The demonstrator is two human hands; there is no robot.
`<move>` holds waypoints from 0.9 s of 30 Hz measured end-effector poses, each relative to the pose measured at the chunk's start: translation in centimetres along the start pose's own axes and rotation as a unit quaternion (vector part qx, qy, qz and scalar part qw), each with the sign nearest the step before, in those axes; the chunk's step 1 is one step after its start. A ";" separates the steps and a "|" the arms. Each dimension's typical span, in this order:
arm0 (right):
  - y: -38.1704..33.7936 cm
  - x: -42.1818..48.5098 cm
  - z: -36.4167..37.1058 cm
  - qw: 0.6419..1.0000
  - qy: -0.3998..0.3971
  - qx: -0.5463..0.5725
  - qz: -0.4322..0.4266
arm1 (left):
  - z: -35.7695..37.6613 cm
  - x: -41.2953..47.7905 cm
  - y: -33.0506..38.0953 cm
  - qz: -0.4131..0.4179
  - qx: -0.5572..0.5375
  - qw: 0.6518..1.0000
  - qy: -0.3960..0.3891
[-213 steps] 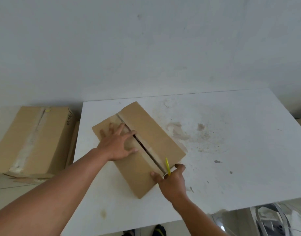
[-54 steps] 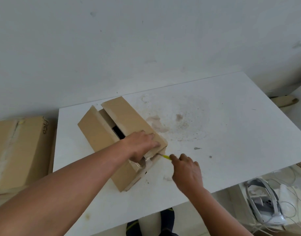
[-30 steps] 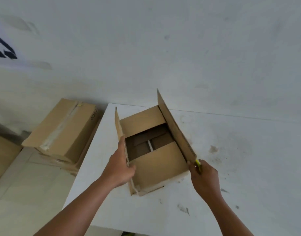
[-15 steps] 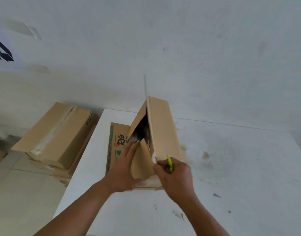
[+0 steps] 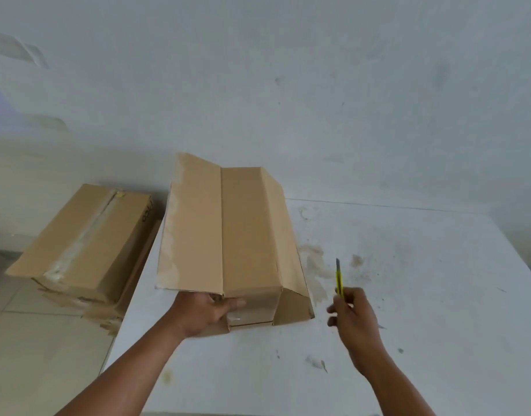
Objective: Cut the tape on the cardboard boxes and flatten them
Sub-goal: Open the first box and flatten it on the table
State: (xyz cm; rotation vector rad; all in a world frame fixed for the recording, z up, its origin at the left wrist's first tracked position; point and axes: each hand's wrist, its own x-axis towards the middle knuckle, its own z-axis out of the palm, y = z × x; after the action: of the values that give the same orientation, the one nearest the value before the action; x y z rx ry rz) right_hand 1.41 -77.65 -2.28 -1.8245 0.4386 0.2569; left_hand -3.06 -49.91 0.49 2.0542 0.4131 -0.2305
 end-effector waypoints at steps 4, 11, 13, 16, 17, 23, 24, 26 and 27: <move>7.1 2.4 -0.6 0.987 0.019 -0.089 0.136 | -0.1 -0.2 1.2 -0.005 -0.004 1.000 -0.021; 11.2 3.5 0.1 0.956 0.053 -0.241 0.159 | -0.6 1.5 -0.2 -0.060 0.069 0.990 -0.104; 10.9 3.9 0.4 0.923 0.010 -0.361 0.135 | -0.9 1.7 -0.7 -0.058 0.063 0.987 -0.134; 7.1 4.6 1.5 0.923 0.028 -0.379 0.062 | -1.0 1.5 -0.6 -0.088 0.066 0.986 -0.125; 4.8 4.7 2.1 0.960 0.029 -0.276 0.047 | -1.0 1.5 -0.9 -0.095 0.062 0.986 -0.119; -5.3 5.9 4.8 0.981 -0.171 0.043 0.087 | -1.4 0.7 -1.8 -0.119 0.006 0.990 -0.070; -5.8 6.0 4.7 0.984 -0.156 0.032 0.075 | -1.5 0.2 -2.0 -0.113 -0.023 0.992 -0.060; -5.9 6.3 4.2 0.992 -0.118 0.004 0.053 | -1.8 -0.5 -3.2 -0.082 -0.104 0.991 0.001; -6.1 6.3 3.9 0.994 -0.100 -0.018 0.040 | -2.2 -0.7 -4.3 -0.050 -0.137 0.988 0.039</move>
State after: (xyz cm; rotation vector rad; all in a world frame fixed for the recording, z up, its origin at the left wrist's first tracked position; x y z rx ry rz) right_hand 9.91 -73.47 -0.59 -1.7970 0.3673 0.5009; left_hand -5.32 -46.22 -1.67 1.7777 0.5663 -0.1448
